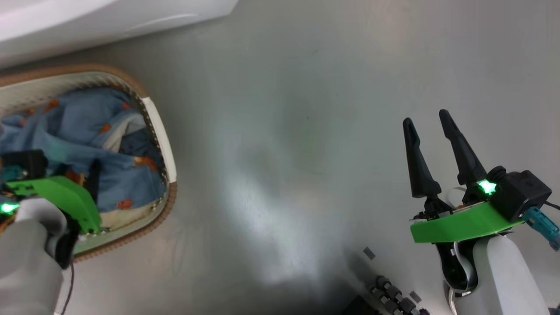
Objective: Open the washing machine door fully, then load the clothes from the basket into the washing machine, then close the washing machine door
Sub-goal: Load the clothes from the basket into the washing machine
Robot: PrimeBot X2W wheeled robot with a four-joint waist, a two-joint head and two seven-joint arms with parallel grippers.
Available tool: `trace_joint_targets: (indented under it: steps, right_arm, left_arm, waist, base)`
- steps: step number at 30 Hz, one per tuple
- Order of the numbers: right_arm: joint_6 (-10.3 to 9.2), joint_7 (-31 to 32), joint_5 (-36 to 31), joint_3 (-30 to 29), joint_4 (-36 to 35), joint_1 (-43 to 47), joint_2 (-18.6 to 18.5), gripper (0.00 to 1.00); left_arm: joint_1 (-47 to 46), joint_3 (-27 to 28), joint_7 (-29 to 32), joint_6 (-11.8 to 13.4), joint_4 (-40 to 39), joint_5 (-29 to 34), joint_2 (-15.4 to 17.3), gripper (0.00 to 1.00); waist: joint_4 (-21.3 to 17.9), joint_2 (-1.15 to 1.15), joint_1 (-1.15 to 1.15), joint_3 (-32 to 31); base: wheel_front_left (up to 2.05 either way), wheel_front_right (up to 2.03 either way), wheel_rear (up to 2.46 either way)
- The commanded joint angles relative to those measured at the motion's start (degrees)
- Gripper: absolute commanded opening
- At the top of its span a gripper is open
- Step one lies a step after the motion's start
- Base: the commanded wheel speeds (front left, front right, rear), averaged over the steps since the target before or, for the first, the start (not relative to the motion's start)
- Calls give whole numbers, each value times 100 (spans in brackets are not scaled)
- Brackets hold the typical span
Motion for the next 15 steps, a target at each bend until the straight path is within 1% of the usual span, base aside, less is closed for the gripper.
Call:
trace_joint_targets:
  steps: [1, 9, 15]
  right_arm:
    - [9, -43, -14, 98, -156, 61, -50, 100]
    - [9, -43, -21, 101, -287, 60, -50, 100]
    - [9, -43, -1, 38, -391, 35, -50, 100]
  left_arm:
    - [-32, 70, -9, -17, 24, -67, 246, 100]
    - [-590, -238, -114, -17, 371, -155, 315, 100]
    - [-944, -458, -290, -17, 710, -61, 295, 100]
  waist:
    - [-76, 0, 0, 190]
    - [-123, 0, 0, 512]
    - [-145, 0, 0, 748]
  base:
    - [0, 0, 0]
    - [0, 0, 0]
    - [0, 0, 0]
